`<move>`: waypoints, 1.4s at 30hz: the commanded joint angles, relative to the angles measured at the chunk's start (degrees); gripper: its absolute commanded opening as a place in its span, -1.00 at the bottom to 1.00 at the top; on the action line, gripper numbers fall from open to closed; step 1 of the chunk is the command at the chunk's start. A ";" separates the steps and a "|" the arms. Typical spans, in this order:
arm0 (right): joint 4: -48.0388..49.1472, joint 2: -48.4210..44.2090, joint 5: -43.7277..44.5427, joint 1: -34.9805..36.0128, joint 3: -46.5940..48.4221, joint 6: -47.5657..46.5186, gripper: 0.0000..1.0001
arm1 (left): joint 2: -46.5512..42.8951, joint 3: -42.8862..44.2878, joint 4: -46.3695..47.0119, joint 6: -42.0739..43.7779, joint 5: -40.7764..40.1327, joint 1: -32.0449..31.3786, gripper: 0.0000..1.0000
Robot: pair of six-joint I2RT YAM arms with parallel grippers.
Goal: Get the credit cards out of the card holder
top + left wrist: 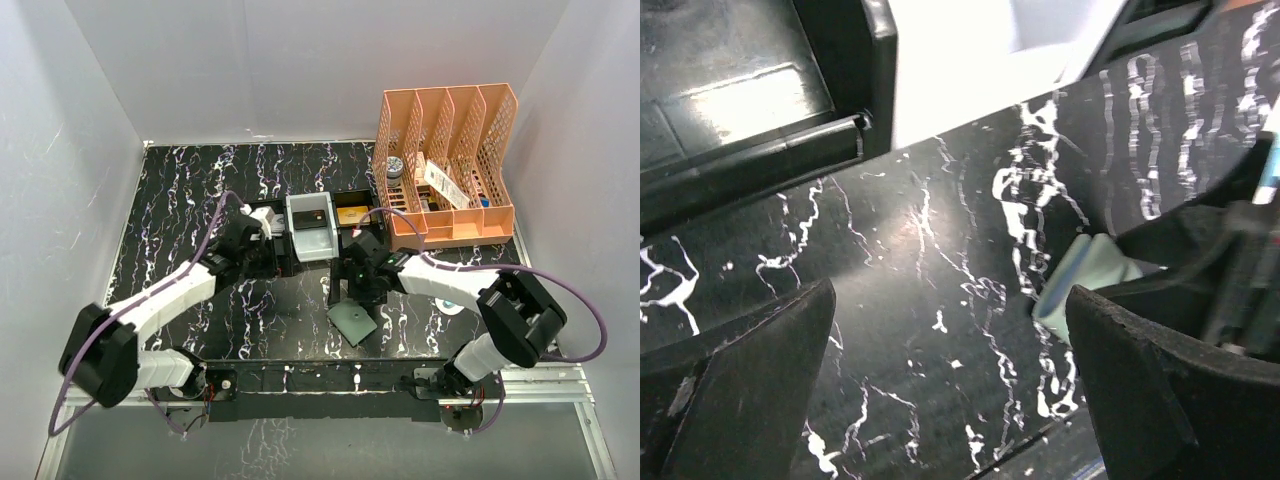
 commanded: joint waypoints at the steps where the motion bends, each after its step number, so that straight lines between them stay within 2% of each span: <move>1: -5.89 -0.46 12.17 5.04 5.10 0.91 0.82 | -10.88 -3.44 -2.00 -3.96 0.49 0.38 0.97; 5: -7.29 -6.17 17.42 5.81 4.84 -4.95 0.81 | -20.40 -8.41 -1.47 -8.08 0.68 0.46 0.97; 8: -7.59 -9.60 15.53 5.81 3.37 -7.61 0.74 | -24.66 -9.87 -2.01 -10.01 1.17 0.59 0.97; 10: -10.66 -10.54 15.01 5.86 3.32 -5.82 0.69 | -26.16 -10.34 -2.57 -10.62 2.28 0.60 0.97; 14: -11.58 -14.49 11.49 5.90 -1.27 -1.65 0.63 | -27.01 -11.05 -2.19 -11.55 5.80 0.62 0.97; 20: -5.20 -18.85 1.70 5.98 -10.25 3.14 0.53 | -24.57 -16.86 6.76 -16.72 14.92 0.62 0.97; 24: 0.94 -18.52 -2.14 6.45 -13.70 4.98 0.42 | -20.95 -17.23 7.42 -17.24 18.21 0.44 0.91; 28: 5.82 -15.20 -3.36 9.36 -13.31 6.39 0.38 | -23.30 -19.89 8.52 -19.04 17.53 -0.36 0.85; 31: 9.64 -10.95 -2.29 13.63 -10.61 7.81 0.38 | -26.68 -22.71 9.35 -21.00 16.38 -0.95 0.82; 34: 8.95 -5.43 0.68 18.81 -5.21 8.23 0.40 | -29.79 -26.11 10.47 -22.96 15.89 -1.45 0.78; 38: -0.32 -0.38 10.50 25.57 3.57 9.06 0.41 | -32.71 -27.53 9.23 -23.35 15.40 -1.81 0.68; 42: -13.29 0.56 19.52 26.96 9.37 13.14 0.41 | -33.74 -27.07 6.92 -22.49 14.60 -1.93 0.55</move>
